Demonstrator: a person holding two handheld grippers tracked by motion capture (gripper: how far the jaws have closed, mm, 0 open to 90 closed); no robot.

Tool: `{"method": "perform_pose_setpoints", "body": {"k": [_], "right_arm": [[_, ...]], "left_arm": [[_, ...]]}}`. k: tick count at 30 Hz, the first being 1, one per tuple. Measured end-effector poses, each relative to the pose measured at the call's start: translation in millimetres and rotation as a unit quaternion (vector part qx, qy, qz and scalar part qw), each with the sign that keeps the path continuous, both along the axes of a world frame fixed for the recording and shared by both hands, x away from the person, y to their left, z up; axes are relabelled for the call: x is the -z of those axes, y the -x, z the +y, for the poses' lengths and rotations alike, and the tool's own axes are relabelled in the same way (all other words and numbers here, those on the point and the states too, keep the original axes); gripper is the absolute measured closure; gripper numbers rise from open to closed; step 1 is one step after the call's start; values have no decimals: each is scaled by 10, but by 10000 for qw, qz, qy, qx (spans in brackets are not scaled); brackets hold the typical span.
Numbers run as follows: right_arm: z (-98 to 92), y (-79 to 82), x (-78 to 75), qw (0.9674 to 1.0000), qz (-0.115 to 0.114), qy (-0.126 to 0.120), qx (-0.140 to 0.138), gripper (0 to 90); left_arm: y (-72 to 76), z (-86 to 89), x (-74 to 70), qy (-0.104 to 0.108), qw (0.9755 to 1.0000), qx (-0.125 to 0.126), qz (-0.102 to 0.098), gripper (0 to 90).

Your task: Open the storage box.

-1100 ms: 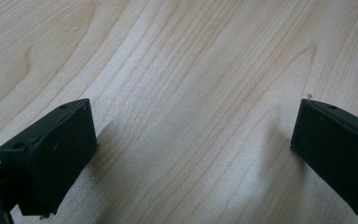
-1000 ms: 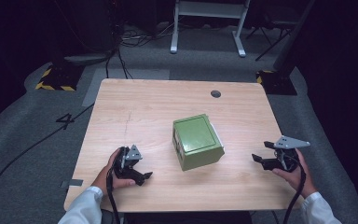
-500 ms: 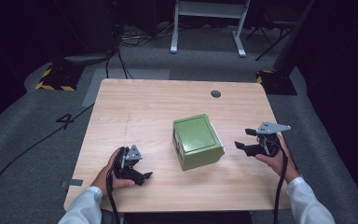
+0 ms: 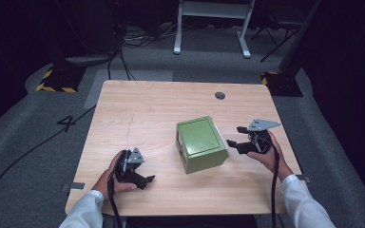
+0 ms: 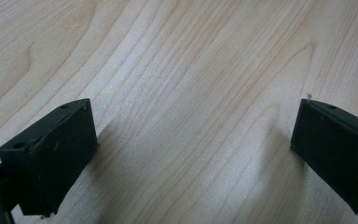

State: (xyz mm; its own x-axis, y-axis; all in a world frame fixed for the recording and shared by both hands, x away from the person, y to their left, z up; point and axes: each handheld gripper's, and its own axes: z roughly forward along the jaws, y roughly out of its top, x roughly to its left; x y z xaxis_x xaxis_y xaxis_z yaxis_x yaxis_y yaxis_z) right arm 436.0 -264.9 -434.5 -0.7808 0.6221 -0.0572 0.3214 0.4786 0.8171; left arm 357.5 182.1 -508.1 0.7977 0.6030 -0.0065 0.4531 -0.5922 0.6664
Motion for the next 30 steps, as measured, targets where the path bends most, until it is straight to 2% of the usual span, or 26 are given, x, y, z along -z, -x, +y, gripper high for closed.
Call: {"method": "perform_pose_setpoints", "body": {"k": [15, 17, 23, 26, 30], "right_arm": [[181, -36, 63, 9998, 84, 147, -140, 268], [209, -42, 87, 9996, 106, 224, -140, 268], [220, -88, 197, 9989, 283, 374, -89, 270], [203, -101, 217, 9987, 402, 288, -124, 289], [206, -92, 232, 9983, 469, 304, -177, 334]], "left_arm": [[3, 3, 2, 11, 10000, -5, -4, 5], [4, 4, 1, 6, 10000, -4, -2, 5], [8, 8, -1, -6, 10000, -10, -1, 5], [9, 10, 0, -7, 10000, -2, -3, 5], [10, 11, -1, -8, 10000, -5, -5, 5]]}}
